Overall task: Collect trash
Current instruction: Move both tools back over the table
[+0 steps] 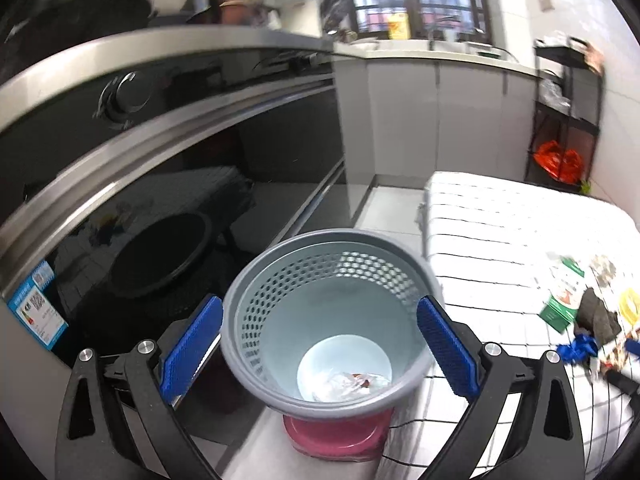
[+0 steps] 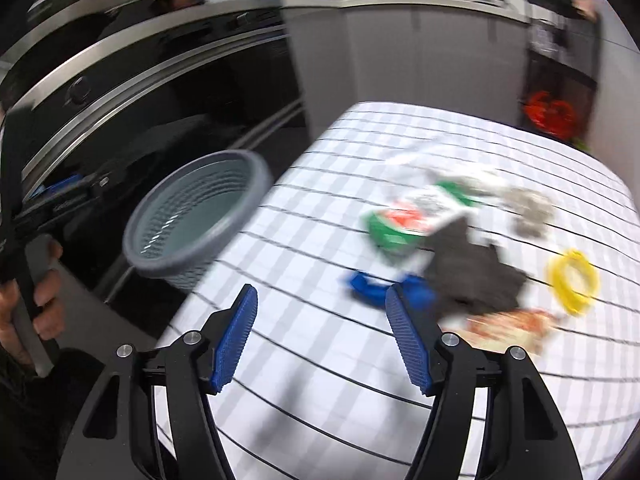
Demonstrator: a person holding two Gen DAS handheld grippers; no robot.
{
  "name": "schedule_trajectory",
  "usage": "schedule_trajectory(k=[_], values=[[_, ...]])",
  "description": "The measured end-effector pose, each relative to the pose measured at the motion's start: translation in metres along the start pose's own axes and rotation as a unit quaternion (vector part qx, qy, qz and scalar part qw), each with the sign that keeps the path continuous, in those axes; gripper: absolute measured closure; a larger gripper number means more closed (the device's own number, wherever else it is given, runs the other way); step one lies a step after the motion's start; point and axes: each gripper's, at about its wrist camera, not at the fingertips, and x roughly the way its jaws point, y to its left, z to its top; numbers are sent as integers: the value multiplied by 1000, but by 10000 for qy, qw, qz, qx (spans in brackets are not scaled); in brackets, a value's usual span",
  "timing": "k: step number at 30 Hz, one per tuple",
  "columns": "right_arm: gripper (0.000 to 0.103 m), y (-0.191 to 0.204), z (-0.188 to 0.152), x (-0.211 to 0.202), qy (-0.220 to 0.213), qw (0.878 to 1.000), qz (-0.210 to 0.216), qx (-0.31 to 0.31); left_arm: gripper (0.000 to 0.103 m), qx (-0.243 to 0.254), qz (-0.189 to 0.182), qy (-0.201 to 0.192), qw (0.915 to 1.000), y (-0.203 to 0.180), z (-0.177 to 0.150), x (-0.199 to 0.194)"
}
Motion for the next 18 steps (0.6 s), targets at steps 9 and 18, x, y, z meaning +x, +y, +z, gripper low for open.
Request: schedule_trajectory(k=[9, 18], values=[[36, -109, -14, -49, -186, 9945, -906, 498, 7, 257, -492, -55, 9984, -55, 1, -28], [35, -181, -15, -36, -40, 9898, -1151, 841, 7, 204, -1230, 99, 9921, -125, -2, -43]])
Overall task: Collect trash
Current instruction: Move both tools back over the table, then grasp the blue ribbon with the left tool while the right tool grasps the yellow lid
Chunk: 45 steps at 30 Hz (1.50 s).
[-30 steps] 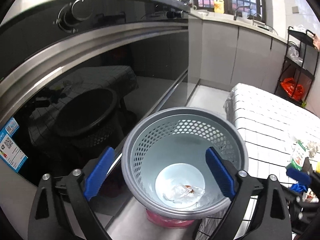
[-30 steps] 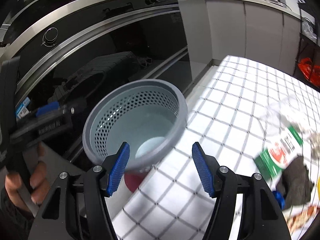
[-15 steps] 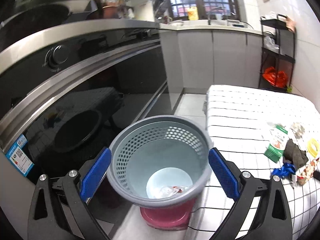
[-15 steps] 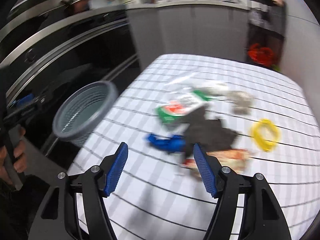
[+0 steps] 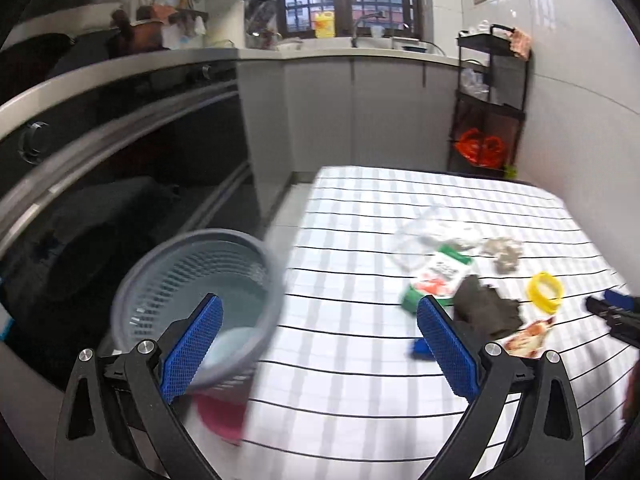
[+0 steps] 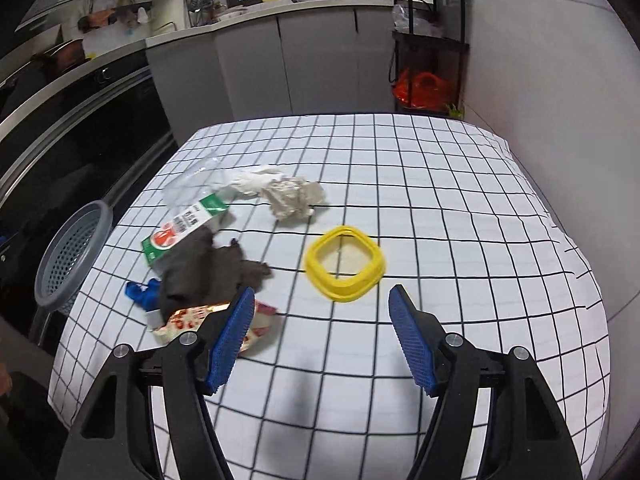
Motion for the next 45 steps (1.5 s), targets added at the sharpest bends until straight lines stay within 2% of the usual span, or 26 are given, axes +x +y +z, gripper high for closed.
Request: schedule_trajectory(k=[4, 7, 12, 18, 26, 32, 33, 38, 45], values=[[35, -5, 6, 26, 192, 9997, -34, -167, 7, 1, -200, 143, 9997, -29, -5, 13], [35, -9, 11, 43, 297, 9992, -33, -269, 7, 194, -95, 217, 9995, -42, -12, 24], [27, -14, 19, 67, 420, 9984, 58, -368, 7, 162, -116, 358, 9992, -44, -20, 40], [26, -13, 23, 83, 548, 9970, 6, -554, 7, 257, 77, 717, 9971, -45, -38, 67], [24, -12, 29, 105, 692, 9957, -86, -606, 7, 312, 29, 807, 9962, -50, -45, 73], [25, -11, 29, 106, 630, 9964, -14, -561, 7, 350, -4, 796, 9962, -53, -47, 72], [32, -10, 29, 106, 627, 9963, -20, -590, 7, 345, -15, 798, 9962, -53, -47, 72], [32, -3, 28, 101, 536, 9962, -120, -682, 7, 371, -43, 805, 9961, -56, -48, 73], [32, -8, 28, 70, 265, 9996, -95, -73, 7, 419, -132, 822, 9957, -59, -52, 73]])
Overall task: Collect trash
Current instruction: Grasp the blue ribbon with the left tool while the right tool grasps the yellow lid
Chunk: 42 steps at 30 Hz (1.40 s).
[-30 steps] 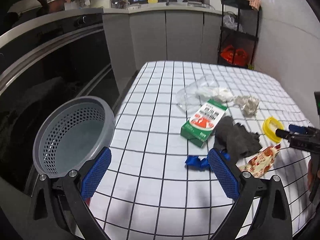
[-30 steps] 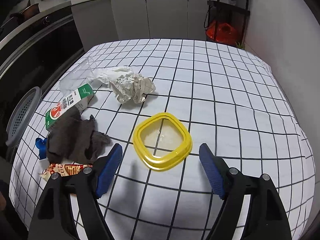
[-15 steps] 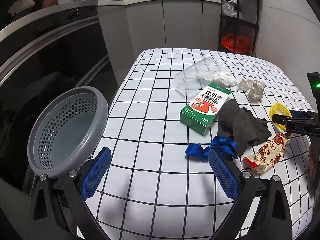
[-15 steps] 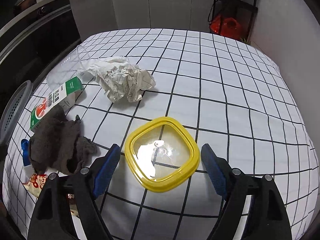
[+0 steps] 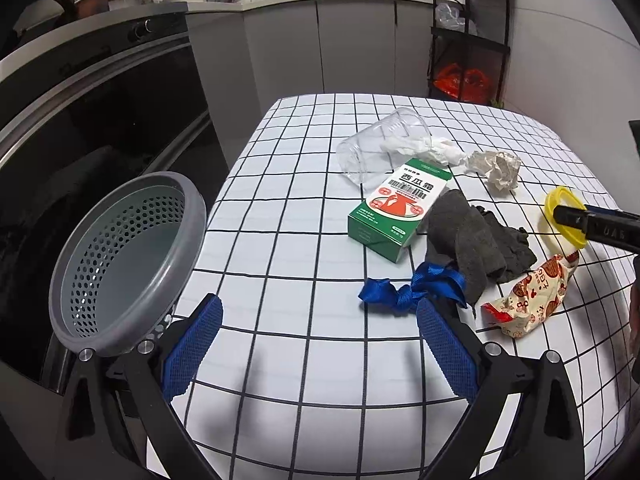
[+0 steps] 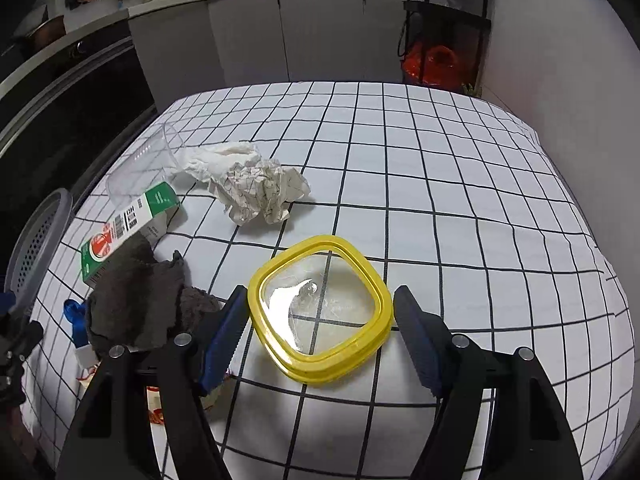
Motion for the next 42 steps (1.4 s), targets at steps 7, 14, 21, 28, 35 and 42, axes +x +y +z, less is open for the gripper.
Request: schedule_trajectory(k=[7, 14, 21, 28, 35, 42], values=[[32, 5, -7, -34, -335, 9991, -34, 246, 7, -27, -207, 59, 9998, -10, -3, 0], [32, 3, -9, -43, -371, 9986, 124, 366, 7, 195, -366, 126, 9991, -36, -6, 4], [32, 2, -6, -43, -375, 9981, 254, 413, 7, 289, -319, 278, 9987, -53, -8, 19], [32, 0, -6, -43, -359, 9979, 323, 435, 28, 197, -372, 396, 9983, -57, -5, 28], [32, 3, -7, -42, -358, 9981, 335, 384, 65, 185, -555, 419, 9974, -58, -6, 28], [32, 8, -7, -43, -378, 9981, 375, 302, 93, 203, -739, 443, 9961, -55, -11, 22]])
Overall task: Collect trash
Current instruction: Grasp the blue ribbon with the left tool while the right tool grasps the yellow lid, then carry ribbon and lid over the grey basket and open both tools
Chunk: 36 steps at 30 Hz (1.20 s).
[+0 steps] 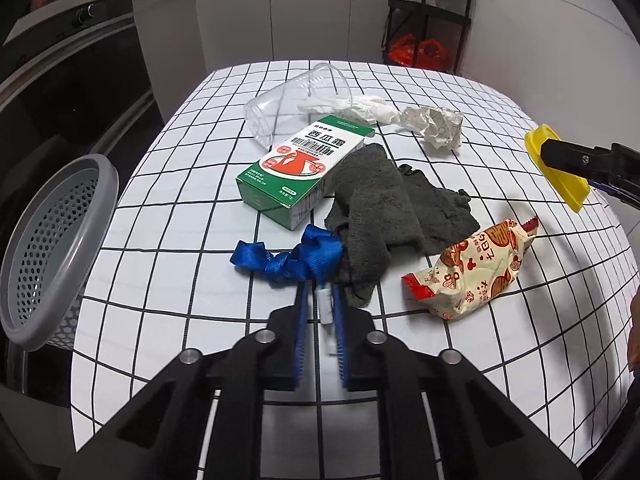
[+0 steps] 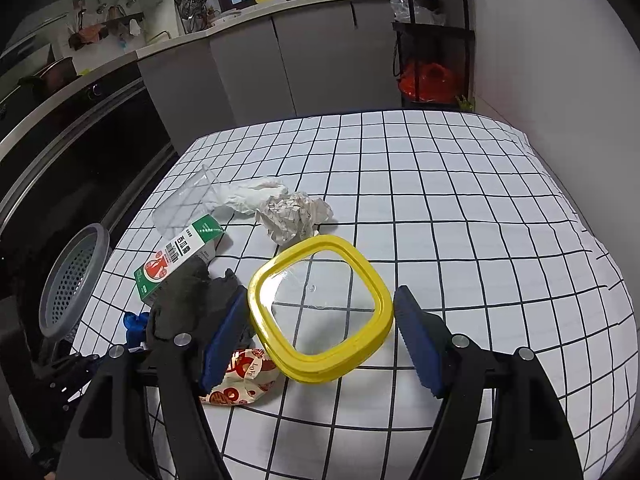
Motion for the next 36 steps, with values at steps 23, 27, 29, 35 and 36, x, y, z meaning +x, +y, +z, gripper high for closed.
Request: schedule_trajectory(k=[23, 27, 29, 35, 36], values=[[32, 78, -3, -23, -209, 9960, 640, -582, 96, -342, 657, -1110, 9911, 88, 34, -117], [32, 126, -7, -24, -224, 9911, 905, -948, 96, -490, 1005, -1237, 9860, 125, 40, -130], [32, 149, -7, -23, -224, 9883, 1070, -1065, 96, -547, 1193, -1286, 9830, 144, 42, -133], [32, 220, -4, -7, -162, 9781, 1569, -1355, 96, -862, 1621, -1247, 9751, 210, 45, -133], [32, 230, -3, -3, -145, 9766, 1630, -1396, 96, -902, 1650, -1221, 9745, 219, 45, -132]])
